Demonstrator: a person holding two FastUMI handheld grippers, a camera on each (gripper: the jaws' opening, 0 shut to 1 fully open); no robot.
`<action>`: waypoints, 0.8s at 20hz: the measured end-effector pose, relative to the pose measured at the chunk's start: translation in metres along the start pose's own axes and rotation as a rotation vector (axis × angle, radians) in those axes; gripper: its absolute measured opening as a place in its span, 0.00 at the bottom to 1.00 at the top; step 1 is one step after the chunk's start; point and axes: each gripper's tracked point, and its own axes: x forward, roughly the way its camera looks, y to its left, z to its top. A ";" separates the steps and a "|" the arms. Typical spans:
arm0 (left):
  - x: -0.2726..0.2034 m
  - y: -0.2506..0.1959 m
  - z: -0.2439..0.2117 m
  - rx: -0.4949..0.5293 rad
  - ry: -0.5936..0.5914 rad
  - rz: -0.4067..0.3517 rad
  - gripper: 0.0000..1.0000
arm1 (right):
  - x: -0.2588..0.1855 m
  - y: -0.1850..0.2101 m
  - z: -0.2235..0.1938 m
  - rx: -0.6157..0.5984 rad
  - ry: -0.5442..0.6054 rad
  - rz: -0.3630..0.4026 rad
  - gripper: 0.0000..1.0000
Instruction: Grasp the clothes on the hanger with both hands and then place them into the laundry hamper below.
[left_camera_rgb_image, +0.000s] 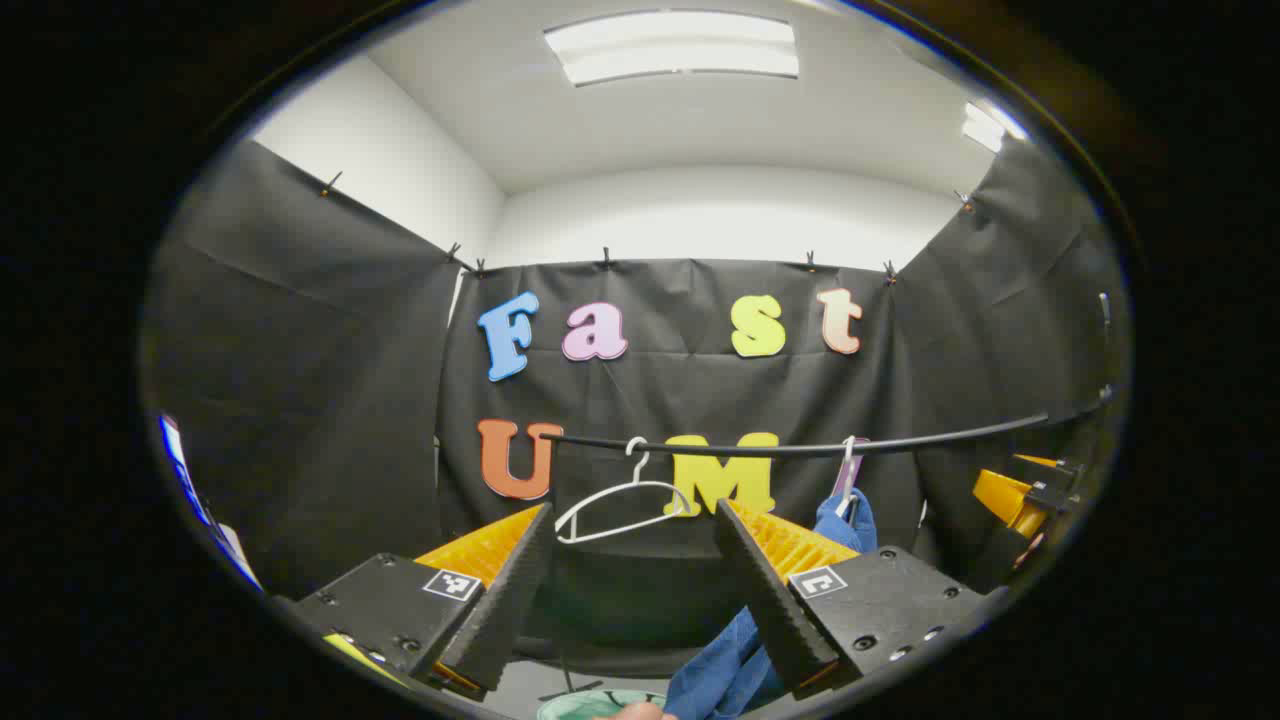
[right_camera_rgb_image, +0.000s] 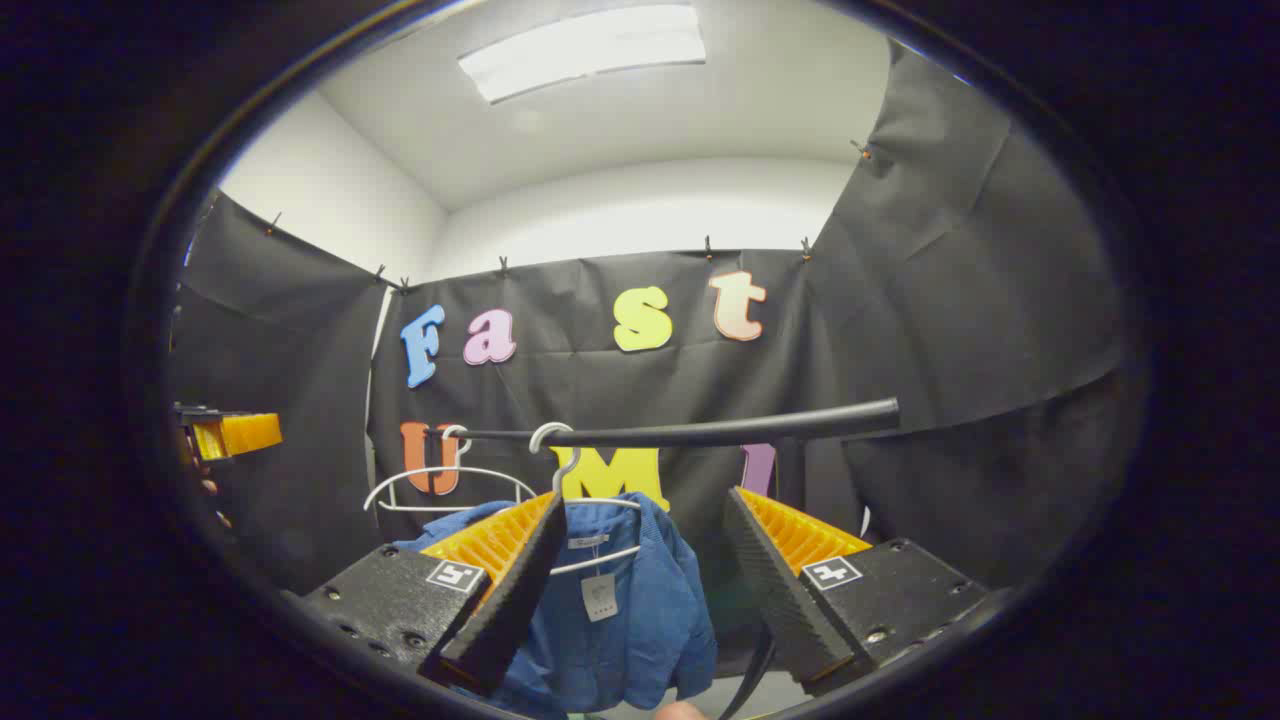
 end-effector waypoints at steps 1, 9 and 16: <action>0.002 -0.003 -0.002 -0.006 0.005 -0.012 1.00 | 0.001 0.001 0.000 -0.010 -0.005 -0.006 1.00; 0.016 -0.029 -0.014 -0.016 0.045 -0.093 0.92 | 0.008 -0.004 -0.012 -0.025 0.033 -0.063 1.00; 0.021 -0.060 -0.027 -0.009 0.072 -0.149 1.00 | 0.018 -0.015 -0.029 -0.030 0.066 -0.100 1.00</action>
